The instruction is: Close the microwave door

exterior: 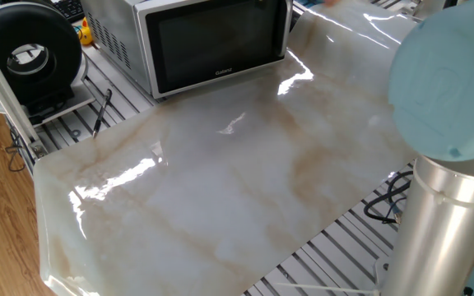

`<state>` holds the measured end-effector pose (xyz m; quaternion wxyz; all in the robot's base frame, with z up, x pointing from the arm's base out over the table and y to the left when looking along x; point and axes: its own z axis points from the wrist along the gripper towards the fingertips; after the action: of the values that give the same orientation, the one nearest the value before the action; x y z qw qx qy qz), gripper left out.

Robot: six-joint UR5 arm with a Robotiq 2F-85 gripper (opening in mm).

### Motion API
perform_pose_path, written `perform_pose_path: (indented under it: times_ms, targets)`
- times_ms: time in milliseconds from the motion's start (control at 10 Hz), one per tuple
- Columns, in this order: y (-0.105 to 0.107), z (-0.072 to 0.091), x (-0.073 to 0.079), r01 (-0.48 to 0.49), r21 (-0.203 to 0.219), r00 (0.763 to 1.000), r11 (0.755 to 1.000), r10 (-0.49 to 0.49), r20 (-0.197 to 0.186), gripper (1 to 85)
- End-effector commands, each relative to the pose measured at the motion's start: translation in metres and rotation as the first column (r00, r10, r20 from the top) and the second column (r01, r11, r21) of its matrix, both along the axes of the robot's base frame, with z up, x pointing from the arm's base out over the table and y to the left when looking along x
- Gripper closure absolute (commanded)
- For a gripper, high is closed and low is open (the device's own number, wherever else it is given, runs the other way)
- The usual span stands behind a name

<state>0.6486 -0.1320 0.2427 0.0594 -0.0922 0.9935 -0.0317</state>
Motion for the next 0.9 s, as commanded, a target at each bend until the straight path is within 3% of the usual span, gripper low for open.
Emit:
perform_pose_path:
  times_ms: [0,800]
  targets:
    - [0.001,0.001,-0.003,-0.005,0.01,1.0,1.0,0.005,-0.011,84.3]
    - [-0.016,0.002,-0.001,-0.055,0.001,0.998,0.998,0.055,-0.042,84.3]
